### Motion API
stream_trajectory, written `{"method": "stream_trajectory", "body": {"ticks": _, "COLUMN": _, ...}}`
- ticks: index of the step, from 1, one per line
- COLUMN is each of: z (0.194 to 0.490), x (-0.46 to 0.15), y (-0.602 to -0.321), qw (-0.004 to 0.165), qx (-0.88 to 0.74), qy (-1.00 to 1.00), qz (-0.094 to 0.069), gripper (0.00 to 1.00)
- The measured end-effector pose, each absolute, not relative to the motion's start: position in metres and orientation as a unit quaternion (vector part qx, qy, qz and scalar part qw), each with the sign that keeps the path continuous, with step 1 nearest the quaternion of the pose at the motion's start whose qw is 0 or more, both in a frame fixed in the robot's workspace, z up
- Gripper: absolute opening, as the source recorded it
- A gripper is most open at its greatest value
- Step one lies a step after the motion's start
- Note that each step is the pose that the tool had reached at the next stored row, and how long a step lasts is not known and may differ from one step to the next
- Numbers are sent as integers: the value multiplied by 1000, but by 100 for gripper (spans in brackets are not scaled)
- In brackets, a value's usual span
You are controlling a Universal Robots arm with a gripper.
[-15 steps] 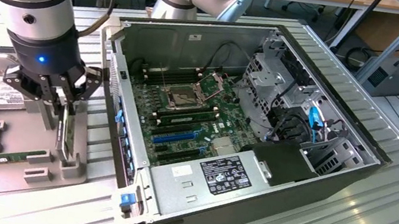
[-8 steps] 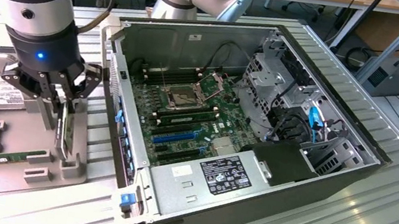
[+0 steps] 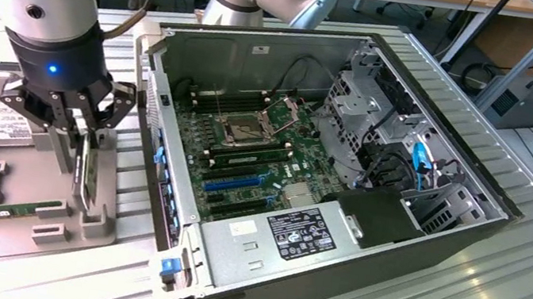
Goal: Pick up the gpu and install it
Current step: 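Pick up the gpu and move the gpu toward the slot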
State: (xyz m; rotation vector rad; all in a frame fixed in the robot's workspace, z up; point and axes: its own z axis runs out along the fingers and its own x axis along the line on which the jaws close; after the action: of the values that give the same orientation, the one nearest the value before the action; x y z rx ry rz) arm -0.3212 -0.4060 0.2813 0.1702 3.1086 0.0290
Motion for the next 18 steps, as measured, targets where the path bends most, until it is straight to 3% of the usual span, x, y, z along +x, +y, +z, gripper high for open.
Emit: {"method": "stream_trajectory", "body": {"ticks": 18, "z": 300, "x": -321, "y": -406, "qw": 14, "qx": 55, "qy": 998, "qz": 9, "gripper": 27}}
